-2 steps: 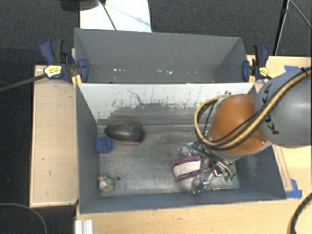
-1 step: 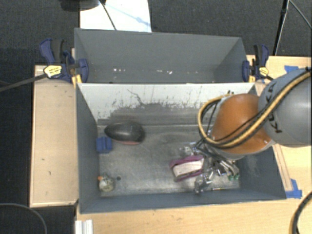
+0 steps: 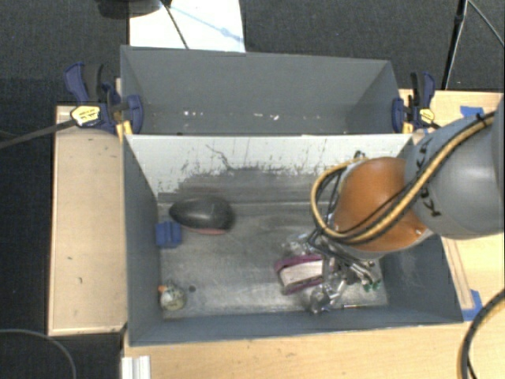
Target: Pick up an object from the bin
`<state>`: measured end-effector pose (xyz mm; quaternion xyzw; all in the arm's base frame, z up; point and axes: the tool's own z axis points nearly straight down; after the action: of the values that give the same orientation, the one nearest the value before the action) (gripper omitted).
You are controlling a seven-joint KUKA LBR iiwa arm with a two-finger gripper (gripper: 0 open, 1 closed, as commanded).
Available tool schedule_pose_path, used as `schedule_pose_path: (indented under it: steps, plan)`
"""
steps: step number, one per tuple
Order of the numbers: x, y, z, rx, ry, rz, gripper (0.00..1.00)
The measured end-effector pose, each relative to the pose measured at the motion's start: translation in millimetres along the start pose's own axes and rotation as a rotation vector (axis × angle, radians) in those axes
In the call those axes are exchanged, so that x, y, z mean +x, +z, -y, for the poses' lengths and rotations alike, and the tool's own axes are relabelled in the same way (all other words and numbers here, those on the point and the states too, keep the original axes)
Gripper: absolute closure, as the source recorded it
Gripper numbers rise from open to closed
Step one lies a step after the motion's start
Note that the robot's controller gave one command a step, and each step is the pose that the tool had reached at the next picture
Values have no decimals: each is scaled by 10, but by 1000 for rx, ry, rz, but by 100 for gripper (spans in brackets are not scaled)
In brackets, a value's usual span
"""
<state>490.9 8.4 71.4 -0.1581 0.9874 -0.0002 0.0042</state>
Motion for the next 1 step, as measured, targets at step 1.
schedule_pose_path:
  steps: [1]
  plan:
    - [-8,-4,1,-1,2,-4,0]
